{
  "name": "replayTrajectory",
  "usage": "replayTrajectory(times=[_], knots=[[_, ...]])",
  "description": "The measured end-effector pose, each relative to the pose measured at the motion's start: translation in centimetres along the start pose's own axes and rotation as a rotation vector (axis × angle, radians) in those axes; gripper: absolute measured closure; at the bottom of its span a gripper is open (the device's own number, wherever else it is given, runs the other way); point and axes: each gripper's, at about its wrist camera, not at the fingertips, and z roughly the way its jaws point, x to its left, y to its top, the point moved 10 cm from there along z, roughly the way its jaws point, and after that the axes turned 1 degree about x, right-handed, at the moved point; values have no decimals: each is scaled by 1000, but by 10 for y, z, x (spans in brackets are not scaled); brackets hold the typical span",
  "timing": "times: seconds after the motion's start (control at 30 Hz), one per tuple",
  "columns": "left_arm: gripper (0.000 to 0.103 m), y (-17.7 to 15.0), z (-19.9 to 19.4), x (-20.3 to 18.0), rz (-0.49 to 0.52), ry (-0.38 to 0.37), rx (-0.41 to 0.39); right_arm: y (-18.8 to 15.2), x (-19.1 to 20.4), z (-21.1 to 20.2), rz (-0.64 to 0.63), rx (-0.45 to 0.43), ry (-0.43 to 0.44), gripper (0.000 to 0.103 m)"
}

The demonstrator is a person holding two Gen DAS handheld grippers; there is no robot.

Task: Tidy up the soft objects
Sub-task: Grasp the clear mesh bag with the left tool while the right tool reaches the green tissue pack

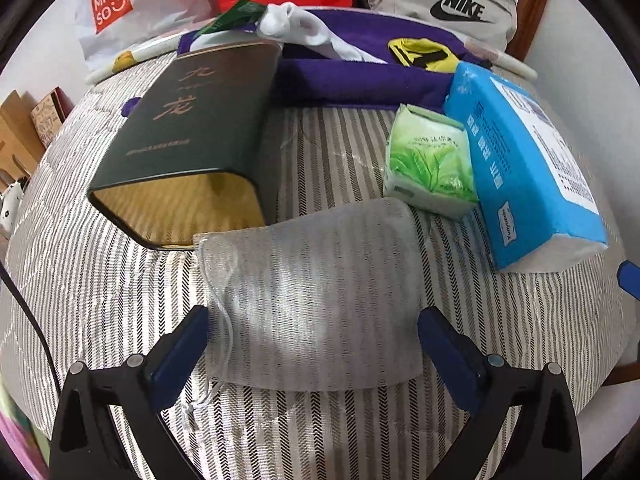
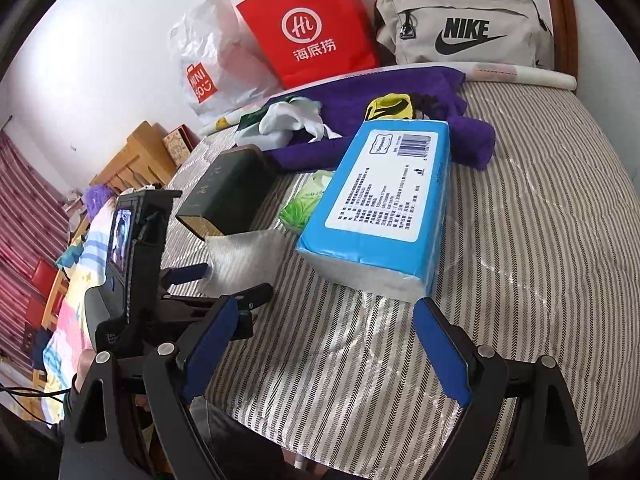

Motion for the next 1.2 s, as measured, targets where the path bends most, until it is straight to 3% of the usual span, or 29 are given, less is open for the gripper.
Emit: replayTrajectory(times=[0.1,0.27,0.37,0.47,0.6,0.93,1.03,1.2], knots=[[25,0,-6,-1,44,9,-29,0,5,3,-17,5,-9,14],[74,-4,-17,17,50,-3,-52,4,14,8,-49,11,-17,14],[90,-7,-21,32,25,-35,-51,8,23,12,-79,9,-28,14],[91,-13,-25,45,1,-83,-44,16,33,16,-121,-2,-49,14],[91,-21,-29,64,-3,-63,-45,26,46,25,-188,-22,-83,17],[91,-28,-29,106,-41,-61,-63,43,72,66,-356,9,-160,58],[91,-29,-30,112,-49,-91,-73,45,74,83,-392,36,-183,71],[91,-24,-29,119,-47,-98,-90,47,76,106,-448,70,-224,76]])
